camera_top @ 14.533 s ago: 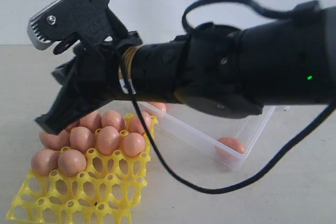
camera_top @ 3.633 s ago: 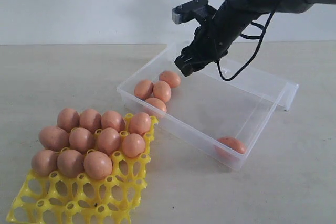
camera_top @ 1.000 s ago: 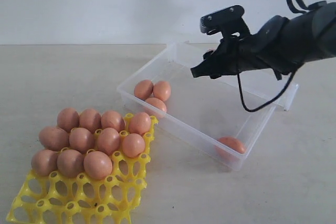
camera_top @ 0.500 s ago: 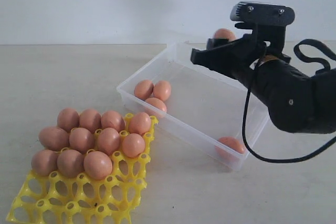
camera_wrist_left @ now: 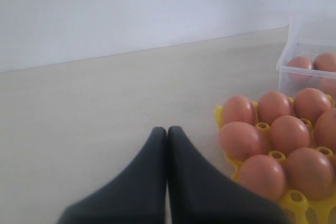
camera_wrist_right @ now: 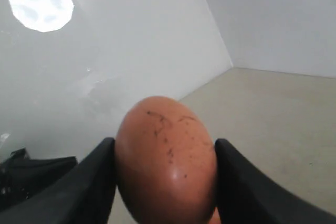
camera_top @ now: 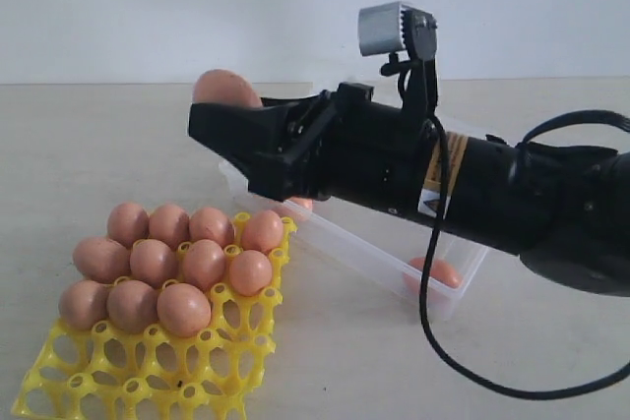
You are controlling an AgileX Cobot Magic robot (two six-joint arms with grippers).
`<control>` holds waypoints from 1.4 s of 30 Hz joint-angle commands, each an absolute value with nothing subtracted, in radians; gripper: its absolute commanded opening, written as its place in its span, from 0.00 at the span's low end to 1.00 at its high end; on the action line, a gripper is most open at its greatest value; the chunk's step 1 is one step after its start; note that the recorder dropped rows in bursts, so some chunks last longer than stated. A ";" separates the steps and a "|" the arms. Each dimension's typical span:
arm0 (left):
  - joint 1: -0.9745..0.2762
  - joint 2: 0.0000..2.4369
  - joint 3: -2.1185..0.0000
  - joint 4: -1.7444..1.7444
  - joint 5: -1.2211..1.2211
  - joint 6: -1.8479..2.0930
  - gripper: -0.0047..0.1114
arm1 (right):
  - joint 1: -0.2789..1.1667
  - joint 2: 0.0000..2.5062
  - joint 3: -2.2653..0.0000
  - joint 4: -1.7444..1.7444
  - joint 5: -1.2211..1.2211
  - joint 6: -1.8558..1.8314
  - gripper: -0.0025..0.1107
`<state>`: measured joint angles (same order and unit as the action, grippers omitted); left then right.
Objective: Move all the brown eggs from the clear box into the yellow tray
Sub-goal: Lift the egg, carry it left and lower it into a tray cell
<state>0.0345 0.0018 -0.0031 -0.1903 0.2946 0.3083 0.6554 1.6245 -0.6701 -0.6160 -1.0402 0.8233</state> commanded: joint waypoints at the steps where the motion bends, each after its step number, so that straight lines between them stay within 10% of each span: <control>1: 0.026 0.000 0.000 -0.190 0.288 0.313 0.00 | 0.660 1.614 -0.631 -0.705 -1.095 0.862 0.02; 42: 0.026 0.000 0.000 -0.190 0.286 0.313 0.00 | 0.660 1.948 -0.780 -0.905 -0.827 1.048 0.02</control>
<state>0.0345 0.0018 -0.0031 -0.1903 0.2946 0.3083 0.6590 1.9466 -0.7746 -0.8959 -0.8457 1.0199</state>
